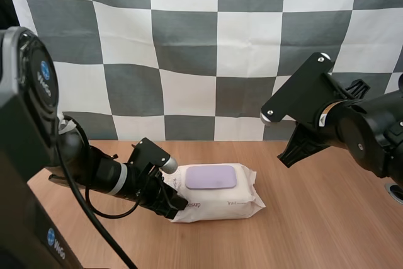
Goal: Open the wet wipes lid
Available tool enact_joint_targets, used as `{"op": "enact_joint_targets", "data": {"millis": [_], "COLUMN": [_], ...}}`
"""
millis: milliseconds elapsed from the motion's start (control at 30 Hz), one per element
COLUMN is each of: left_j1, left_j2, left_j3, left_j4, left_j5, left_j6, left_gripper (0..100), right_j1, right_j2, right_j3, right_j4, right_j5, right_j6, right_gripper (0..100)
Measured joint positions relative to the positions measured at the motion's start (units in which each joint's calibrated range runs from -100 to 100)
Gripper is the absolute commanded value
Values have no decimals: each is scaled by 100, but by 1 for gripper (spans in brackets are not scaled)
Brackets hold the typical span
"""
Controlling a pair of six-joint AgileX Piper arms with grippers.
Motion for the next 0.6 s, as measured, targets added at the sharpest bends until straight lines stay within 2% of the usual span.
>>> {"op": "enact_joint_targets", "data": {"millis": [67,200,233,433,600], "left_j1": [0,0,0,0,0], "left_j2": [129,160,146,137,137], "left_j3": [0,0,0,0,0], "left_j4": [0,0,8,64,120], "left_j5": [150,381,460,855,1249], "left_j6": [3,11,11,11,21], "left_gripper": [50,4,0,0,0], "right_j1": [0,0,0,0,111], "right_j2": [0,0,0,0,0], "right_j3": [0,0,0,0,0], "right_j4": [0,0,26,160,906], "right_j5": [48,72,138,302,1080], "right_j6": [0,0,0,-103,-742], "right_gripper": [0,0,0,0,0]}}
